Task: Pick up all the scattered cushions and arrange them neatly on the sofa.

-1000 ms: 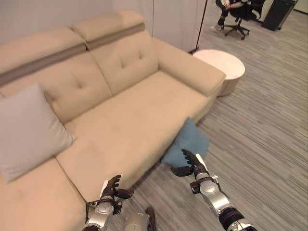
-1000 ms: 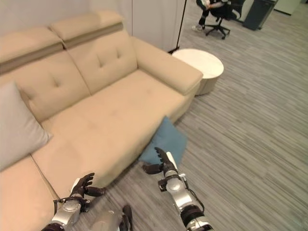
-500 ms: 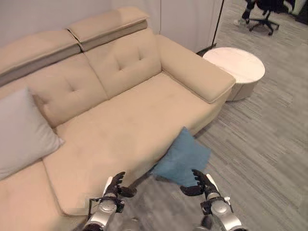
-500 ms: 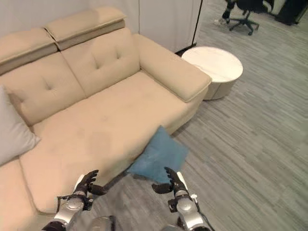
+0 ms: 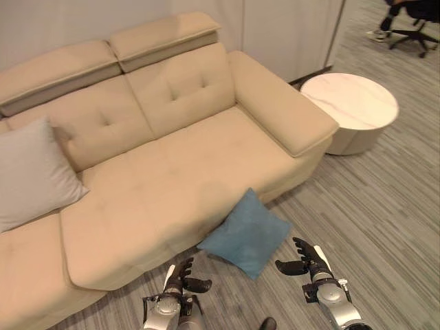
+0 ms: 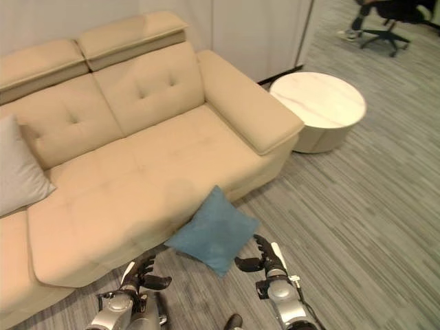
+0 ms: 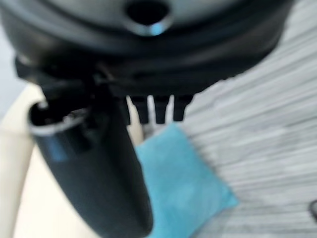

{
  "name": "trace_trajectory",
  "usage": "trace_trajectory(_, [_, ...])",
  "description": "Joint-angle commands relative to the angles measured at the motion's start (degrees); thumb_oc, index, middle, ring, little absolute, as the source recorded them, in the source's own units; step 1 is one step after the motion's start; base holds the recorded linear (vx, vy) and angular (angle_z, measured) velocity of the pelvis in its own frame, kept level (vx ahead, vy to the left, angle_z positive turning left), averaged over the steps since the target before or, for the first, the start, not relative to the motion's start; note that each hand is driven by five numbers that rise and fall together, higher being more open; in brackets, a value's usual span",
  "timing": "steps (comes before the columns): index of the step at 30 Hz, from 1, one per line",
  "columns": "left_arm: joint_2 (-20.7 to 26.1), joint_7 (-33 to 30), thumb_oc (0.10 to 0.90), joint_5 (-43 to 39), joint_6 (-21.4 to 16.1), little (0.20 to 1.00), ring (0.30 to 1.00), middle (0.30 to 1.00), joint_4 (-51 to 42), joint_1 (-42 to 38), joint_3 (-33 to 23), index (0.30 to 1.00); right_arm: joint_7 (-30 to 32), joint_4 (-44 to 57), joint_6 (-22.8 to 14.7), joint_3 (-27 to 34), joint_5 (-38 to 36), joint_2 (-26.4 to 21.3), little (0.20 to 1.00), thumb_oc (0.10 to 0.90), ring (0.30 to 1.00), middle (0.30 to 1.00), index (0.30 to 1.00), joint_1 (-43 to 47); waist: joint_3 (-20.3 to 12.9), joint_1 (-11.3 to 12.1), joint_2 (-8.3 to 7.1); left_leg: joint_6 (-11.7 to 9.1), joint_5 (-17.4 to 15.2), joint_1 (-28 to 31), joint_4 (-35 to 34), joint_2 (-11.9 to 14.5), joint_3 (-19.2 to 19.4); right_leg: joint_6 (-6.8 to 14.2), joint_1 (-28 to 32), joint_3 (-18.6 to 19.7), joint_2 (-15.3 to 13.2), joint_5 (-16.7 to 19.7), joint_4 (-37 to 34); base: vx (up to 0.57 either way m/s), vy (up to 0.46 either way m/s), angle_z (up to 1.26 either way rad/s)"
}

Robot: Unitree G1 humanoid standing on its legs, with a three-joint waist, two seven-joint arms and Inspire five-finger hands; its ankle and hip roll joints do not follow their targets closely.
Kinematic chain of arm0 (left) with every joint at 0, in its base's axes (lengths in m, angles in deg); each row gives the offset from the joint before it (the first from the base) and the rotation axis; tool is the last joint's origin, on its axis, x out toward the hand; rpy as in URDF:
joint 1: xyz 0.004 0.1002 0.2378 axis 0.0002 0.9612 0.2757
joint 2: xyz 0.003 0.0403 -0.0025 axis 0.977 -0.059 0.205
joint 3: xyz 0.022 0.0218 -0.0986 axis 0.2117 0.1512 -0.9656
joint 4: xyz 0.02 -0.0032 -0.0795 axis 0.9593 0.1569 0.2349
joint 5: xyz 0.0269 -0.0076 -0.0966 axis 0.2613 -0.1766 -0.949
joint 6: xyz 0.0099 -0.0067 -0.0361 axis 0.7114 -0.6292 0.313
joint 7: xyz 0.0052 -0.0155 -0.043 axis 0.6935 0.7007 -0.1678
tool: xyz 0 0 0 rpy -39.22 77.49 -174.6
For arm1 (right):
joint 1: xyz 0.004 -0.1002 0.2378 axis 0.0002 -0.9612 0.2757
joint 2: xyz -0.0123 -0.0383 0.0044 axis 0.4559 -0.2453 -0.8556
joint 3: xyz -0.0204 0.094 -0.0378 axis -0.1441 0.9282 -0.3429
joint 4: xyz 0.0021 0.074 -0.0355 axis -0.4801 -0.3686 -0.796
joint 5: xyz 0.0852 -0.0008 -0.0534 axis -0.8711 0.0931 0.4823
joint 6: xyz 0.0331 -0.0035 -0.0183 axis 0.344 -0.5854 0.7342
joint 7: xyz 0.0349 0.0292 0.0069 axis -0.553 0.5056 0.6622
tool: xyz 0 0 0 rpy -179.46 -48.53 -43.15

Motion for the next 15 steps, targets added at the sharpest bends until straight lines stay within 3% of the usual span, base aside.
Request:
trace_trajectory(1, [1.29,-0.04,0.800,0.60,-2.20,0.900,0.900,0.900,-4.24,-4.01,1.33,0.900,1.26,2.08,-3.91,0.28,-1.00,0.26,0.900,0.800,0.900,0.900,0.900,4.58,-2.61,2.34,1.61,1.62,0.53,1.60,-11.76,-2.78,3.55,6.04,6.55,-2.65,3.67,-10.64,2.69,0.34,0.088,0.72])
trace_trajectory(2, [0.87,-0.36,0.800,0.02,-1.82,0.900,0.900,0.900,-3.11,-4.50,1.35,0.900,1.35,1.24,-4.05,-0.38,-0.64,1.26,0.900,0.800,0.900,0.900,0.900,6.04,-2.83,3.51,1.45,2.61,0.03,2.42,-13.66,-6.23,-0.59,6.60,6.20,-2.79,3.15,-10.89,4.95,0.36,0.101,0.41])
trace_trajectory(3, [1.01,-0.40,0.800,-0.18,-1.94,0.900,0.900,0.900,-3.36,-4.78,1.95,0.900,1.43,1.22,-4.10,-0.42,-0.46,1.45,0.900,0.800,0.900,0.900,0.900,5.95,-2.99,3.92,0.94,3.26,-0.82,3.22,-13.57,-7.42,-2.54,7.09,6.02,-2.54,2.52,-10.63,7.86,0.37,0.099,-0.06])
trace_trajectory(5, [1.56,-0.67,0.800,-0.72,-2.03,0.900,0.900,0.900,-3.20,-5.59,2.40,0.900,1.52,0.71,-4.57,-0.51,-0.99,2.41,0.900,0.800,0.900,0.900,0.900,6.40,-2.95,3.26,0.39,4.77,-3.01,7.18,-14.94,-8.02,-1.27,9.08,3.72,-4.08,0.77,-10.85,17.51,0.28,0.072,-0.10])
trace_trajectory(6, [1.62,-0.66,0.800,-0.76,-2.04,0.900,0.900,0.900,-3.17,-5.66,2.37,0.900,1.54,0.62,-4.62,-0.53,-1.00,2.48,0.900,0.800,0.900,0.900,0.900,6.51,-2.78,3.21,0.20,4.94,-3.10,7.39,-15.17,-8.40,-1.18,9.34,3.50,-4.06,0.21,-11.28,18.39,0.33,0.120,0.65])
trace_trajectory(7, [1.96,-1.14,0.800,-1.54,-2.24,0.900,0.900,0.900,-3.63,-6.09,1.78,0.900,1.11,0.85,-4.61,-0.71,-0.17,2.73,0.900,0.800,0.900,0.900,0.900,7.19,-2.28,2.66,-0.63,6.85,-5.71,9.53,-15.42,-10.11,-1.95,13.48,1.15,-5.21,-4.32,-7.14,30.93,0.29,0.119,0.76])
trace_trajectory(9, [2.75,-1.33,0.800,-1.48,-2.45,0.900,0.900,0.900,-3.51,-6.60,1.61,0.900,0.84,1.05,-4.32,-0.01,-0.13,2.88,0.900,0.800,0.900,0.900,0.900,7.52,-1.98,1.36,0.57,7.92,-5.50,11.66,-17.08,-9.66,-1.84,14.21,-3.74,-5.95,-6.71,-2.81,41.84,0.22,0.090,0.49])
trace_trajectory(10, [2.70,-1.32,0.800,-1.47,-2.45,0.900,0.900,0.900,-3.48,-6.59,1.66,0.900,0.84,1.04,-4.30,0.01,-0.15,2.85,0.900,0.800,0.900,0.900,0.900,7.47,-1.94,1.24,0.13,7.72,-6.79,11.77,-16.71,-10.51,-2.75,14.45,-3.89,-5.31,-7.58,-3.86,43.01,0.12,-0.002,0.56])
trace_trajectory(12, [3.10,-1.06,0.800,-1.11,-2.53,0.900,0.900,0.900,-2.58,-6.76,1.48,0.900,0.75,0.84,-4.03,0.12,0.37,2.79,0.900,0.800,0.900,0.900,0.900,7.22,-1.85,0.63,0.41,8.27,-7.29,13.12,-16.35,-10.78,-4.51,13.19,-3.13,-8.26,-11.61,-2.65,40.21,0.25,-0.113,0.62])
trace_trajectory(14, [3.30,-0.93,0.800,-0.44,-3.12,0.900,0.900,0.900,-2.16,-6.73,1.31,0.900,0.80,0.42,-3.83,0.54,1.65,1.76,0.900,0.800,0.900,0.900,0.900,4.91,-2.16,0.06,0.91,5.80,-9.69,13.24,-14.24,-9.36,-9.82,10.76,-2.63,-7.21,-17.38,-5.36,30.23,0.31,-0.282,0.92])
trace_trajectory(15, [3.30,-0.93,0.800,-0.44,-3.12,0.900,0.900,0.900,-2.16,-6.72,1.31,0.900,0.80,0.42,-3.83,0.54,1.65,1.75,0.900,0.800,0.900,0.900,0.900,4.90,-2.19,0.03,0.93,5.79,-9.71,13.20,-14.20,-9.33,-9.85,10.75,-2.62,-7.25,-17.34,-5.35,30.20,0.14,-0.330,1.03])
